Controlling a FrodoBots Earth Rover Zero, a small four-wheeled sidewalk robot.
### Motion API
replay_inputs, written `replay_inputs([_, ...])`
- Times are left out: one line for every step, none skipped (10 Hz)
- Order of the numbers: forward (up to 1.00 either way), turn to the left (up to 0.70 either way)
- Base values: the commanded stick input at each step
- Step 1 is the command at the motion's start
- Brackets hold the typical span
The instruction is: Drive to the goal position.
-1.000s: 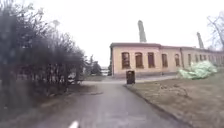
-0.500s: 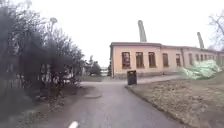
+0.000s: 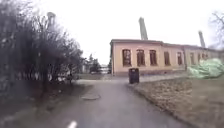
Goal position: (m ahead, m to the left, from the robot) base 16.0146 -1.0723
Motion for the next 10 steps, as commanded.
replay_inputs([0.85,0.03])
replay_inputs([0.85,0.03])
replay_inputs([0.85,0.03])
replay_inputs([0.85,0.03])
replay_inputs([0.85,0.03])
replay_inputs([0.85,0.03])
replay_inputs([0.85,0.03])
replay_inputs([0.85,0.03])
replay_inputs([0.85,0.03])
replay_inputs([0.85,0.03])
